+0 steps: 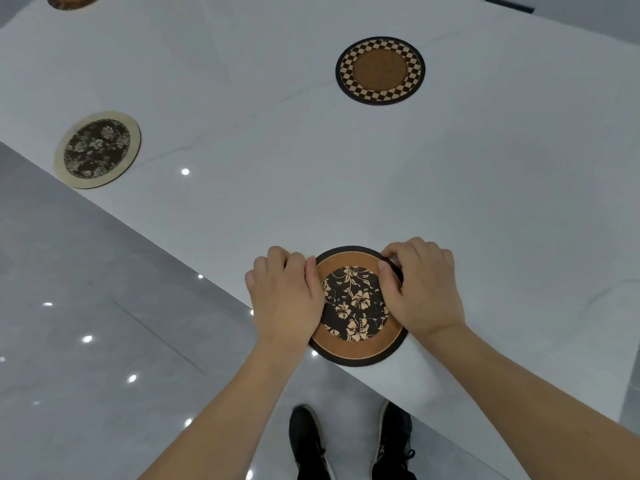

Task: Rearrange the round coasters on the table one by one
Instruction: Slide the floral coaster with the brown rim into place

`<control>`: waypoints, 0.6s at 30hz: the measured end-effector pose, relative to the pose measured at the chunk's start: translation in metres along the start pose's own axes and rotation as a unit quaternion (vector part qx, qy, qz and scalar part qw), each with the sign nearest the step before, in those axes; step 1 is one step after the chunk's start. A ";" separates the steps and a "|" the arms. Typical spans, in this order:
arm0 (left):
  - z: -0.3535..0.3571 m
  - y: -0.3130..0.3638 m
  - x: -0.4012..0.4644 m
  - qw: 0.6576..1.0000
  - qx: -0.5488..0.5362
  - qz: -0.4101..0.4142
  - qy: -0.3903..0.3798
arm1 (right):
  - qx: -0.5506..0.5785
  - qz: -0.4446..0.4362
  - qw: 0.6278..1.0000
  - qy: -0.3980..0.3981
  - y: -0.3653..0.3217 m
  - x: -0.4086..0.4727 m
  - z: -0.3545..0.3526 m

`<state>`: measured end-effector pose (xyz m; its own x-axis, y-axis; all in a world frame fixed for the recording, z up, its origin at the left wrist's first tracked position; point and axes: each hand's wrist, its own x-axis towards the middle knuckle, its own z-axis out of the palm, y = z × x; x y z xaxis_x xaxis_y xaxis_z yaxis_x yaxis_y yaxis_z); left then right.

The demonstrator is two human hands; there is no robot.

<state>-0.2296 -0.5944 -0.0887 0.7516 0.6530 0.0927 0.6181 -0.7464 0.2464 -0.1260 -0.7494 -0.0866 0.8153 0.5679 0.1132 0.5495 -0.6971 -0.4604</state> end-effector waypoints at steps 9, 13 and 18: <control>0.001 0.002 0.000 1.000 -0.015 -0.024 0.012 | 0.004 0.006 1.000 -0.003 0.000 0.000 0.000; 0.002 0.002 -0.001 0.999 -0.022 -0.029 0.013 | -0.001 0.013 1.000 0.009 0.000 0.001 0.000; 0.001 0.004 -0.001 0.999 -0.016 -0.035 0.013 | 0.001 0.015 1.000 0.016 -0.001 0.000 0.001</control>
<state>-0.2276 -0.5976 -0.0891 0.7010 0.7062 0.0992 0.6606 -0.6954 0.2830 -0.1262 -0.7484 -0.0869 0.8367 0.5325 0.1276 0.5245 -0.7126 -0.4659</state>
